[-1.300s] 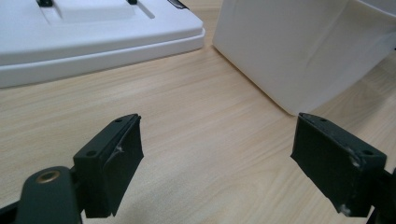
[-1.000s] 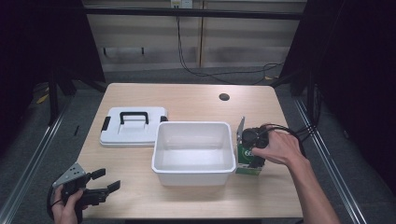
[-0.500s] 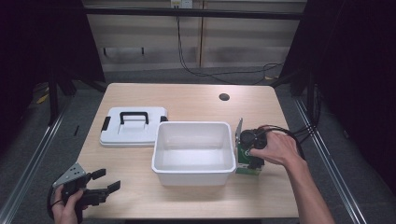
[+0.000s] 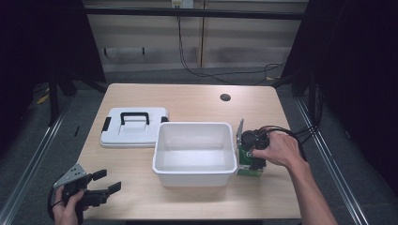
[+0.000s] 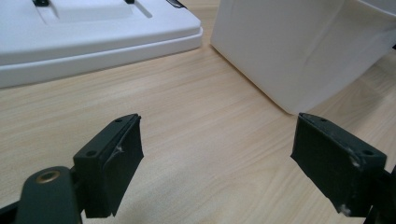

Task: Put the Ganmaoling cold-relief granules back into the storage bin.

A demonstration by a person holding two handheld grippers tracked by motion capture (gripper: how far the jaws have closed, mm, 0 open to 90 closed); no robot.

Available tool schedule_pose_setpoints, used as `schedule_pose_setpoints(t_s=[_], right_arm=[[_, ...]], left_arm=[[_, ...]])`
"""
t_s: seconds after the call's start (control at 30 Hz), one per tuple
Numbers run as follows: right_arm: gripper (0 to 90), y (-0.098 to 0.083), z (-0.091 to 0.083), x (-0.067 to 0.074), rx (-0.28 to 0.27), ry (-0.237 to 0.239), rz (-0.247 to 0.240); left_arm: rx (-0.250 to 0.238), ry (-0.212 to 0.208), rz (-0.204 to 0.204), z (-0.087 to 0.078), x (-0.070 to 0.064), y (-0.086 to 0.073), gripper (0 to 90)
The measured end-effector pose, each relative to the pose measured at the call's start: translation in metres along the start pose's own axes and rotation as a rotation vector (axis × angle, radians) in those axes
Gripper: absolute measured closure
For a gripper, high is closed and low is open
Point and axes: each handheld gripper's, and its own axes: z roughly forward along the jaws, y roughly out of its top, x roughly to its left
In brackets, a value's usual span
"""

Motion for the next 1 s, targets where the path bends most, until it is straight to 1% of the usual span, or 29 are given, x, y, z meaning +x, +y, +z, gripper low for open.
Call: schedule_pose_setpoints(t_s=[0.1, 0.13, 0.17, 0.2, 0.27, 0.3, 0.37, 0.4, 0.43, 0.47, 0.57, 0.6, 0.63, 0.73, 0.77, 0.8, 0.9, 0.97, 1.0], right_arm=[[15.8, -0.003, -0.003, 0.0, 0.002, 0.005, 0.003], [15.8, -0.003, -0.004, 0.0, 0.005, 0.009, 0.014], [15.8, -0.005, -0.006, 0.0, -0.005, 0.006, 0.008], [15.8, -0.006, -0.008, 0.001, -0.007, 0.005, 0.02], [15.8, -0.008, -0.011, 0.001, -0.015, 0.002, 0.02], [15.9, -0.009, -0.012, 0.0, -0.017, 0.005, 0.013], [15.9, -0.009, -0.014, 0.001, -0.011, 0.003, 0.011], [15.9, -0.008, -0.016, 0.003, -0.005, 0.002, 0.025], [15.9, -0.009, -0.017, 0.002, -0.006, 0.002, 0.012], [15.9, -0.009, -0.02, 0.003, -0.007, -0.001, 0.018], [15.9, -0.01, -0.023, 0.003, -0.008, -0.004, 0.012], [15.9, -0.011, -0.025, 0.004, -0.002, -0.004, 0.017], [15.9, -0.011, -0.027, 0.004, -0.008, -0.003, 0.021], [15.9, -0.012, -0.028, 0.005, -0.012, -0.002, 0.019], [15.9, -0.013, -0.028, 0.005, -0.015, -0.003, 0.011], [15.9, -0.013, -0.028, 0.005, -0.012, 0.001, 0.02], [15.9, -0.014, -0.031, 0.005, -0.018, 0.0, 0.012], [15.9, -0.015, -0.034, 0.006, -0.011, -0.001, 0.023], [15.9, -0.016, -0.038, 0.005, -0.016, -0.005, 0.021]], left_arm=[[0.0, -0.001, -0.002, 0.0, 0.0, 0.0, 15.9], [-0.001, -0.001, -0.003, 0.0, 0.0, 0.0, 15.9], [0.0, -0.001, -0.002, 0.0, 0.0, 0.0, 15.8], [0.0, 0.0, -0.004, 0.0, 0.0, 0.0, 15.8], [0.001, 0.0, 0.0, 0.0, 0.0, 0.0, 15.9], [0.001, -0.001, -0.004, 0.0, 0.0, 0.0, 15.8], [0.001, -0.002, -0.005, 0.0, 0.0, 0.0, 15.8], [0.0, -0.003, -0.005, 0.0, 0.0, 0.0, 15.9], [0.0, -0.003, -0.002, 0.0, 0.0, 0.0, 15.9], [-0.002, -0.003, -0.006, 0.0, 0.0, 0.0, 15.8], [-0.001, -0.003, -0.004, 0.0, 0.0, 0.0, 15.8], [0.0, -0.003, -0.004, 0.0, 0.0, 0.0, 15.9], [-0.002, -0.003, -0.006, 0.0, 0.0, 0.0, 15.9], [-0.002, -0.004, -0.003, 0.0, 0.0, 0.0, 15.8], [-0.003, -0.003, -0.003, 0.0, 0.0, 0.0, 15.8], [-0.002, -0.003, -0.003, 0.0, 0.0, 0.0, 15.9], [-0.001, -0.003, -0.003, 0.0, 0.0, 0.0, 15.8], [-0.003, -0.003, -0.009, 0.0, 0.0, 0.0, 15.8], [-0.002, -0.003, -0.008, 0.0, 0.0, 0.0, 15.8]])
